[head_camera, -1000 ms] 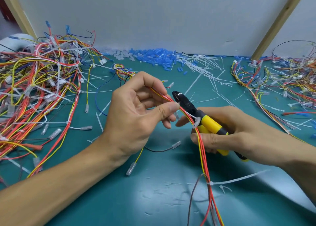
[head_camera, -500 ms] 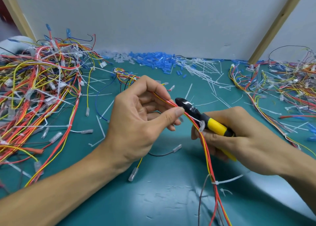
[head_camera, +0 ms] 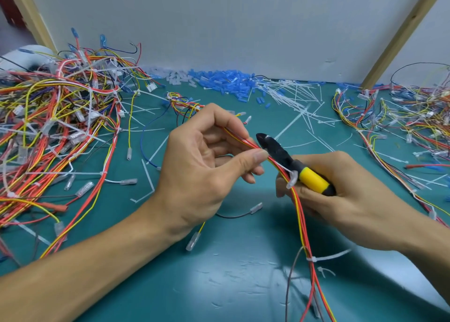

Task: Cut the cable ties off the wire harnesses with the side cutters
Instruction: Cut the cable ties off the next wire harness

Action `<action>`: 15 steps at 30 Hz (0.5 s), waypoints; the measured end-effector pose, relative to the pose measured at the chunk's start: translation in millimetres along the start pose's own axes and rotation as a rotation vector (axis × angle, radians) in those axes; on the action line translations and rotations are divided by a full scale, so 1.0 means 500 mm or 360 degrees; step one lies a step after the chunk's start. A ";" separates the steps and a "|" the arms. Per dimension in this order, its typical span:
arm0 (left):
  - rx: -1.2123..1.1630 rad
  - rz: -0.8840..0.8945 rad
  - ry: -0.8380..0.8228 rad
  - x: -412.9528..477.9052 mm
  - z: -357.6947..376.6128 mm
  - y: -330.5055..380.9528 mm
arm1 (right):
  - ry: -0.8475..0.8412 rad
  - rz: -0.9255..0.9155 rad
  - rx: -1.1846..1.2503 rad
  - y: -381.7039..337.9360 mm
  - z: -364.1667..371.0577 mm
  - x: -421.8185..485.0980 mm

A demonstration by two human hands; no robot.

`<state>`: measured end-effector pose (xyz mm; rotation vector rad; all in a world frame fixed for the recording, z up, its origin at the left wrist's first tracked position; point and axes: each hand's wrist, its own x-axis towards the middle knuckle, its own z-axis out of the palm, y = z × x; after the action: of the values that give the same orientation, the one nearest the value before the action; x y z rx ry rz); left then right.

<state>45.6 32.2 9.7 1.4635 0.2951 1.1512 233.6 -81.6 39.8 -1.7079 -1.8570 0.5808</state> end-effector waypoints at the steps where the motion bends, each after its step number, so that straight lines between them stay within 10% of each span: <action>1: 0.0002 0.0003 -0.0012 -0.001 0.001 0.000 | -0.0050 0.0021 0.0033 0.002 -0.004 -0.002; 15: 0.0017 0.0020 -0.0026 0.000 0.001 0.001 | -0.0119 0.0174 0.0302 -0.008 -0.013 -0.001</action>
<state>45.7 31.7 9.9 1.4849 0.2816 1.1489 234.5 -82.8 47.2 -1.6889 -1.7061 0.8476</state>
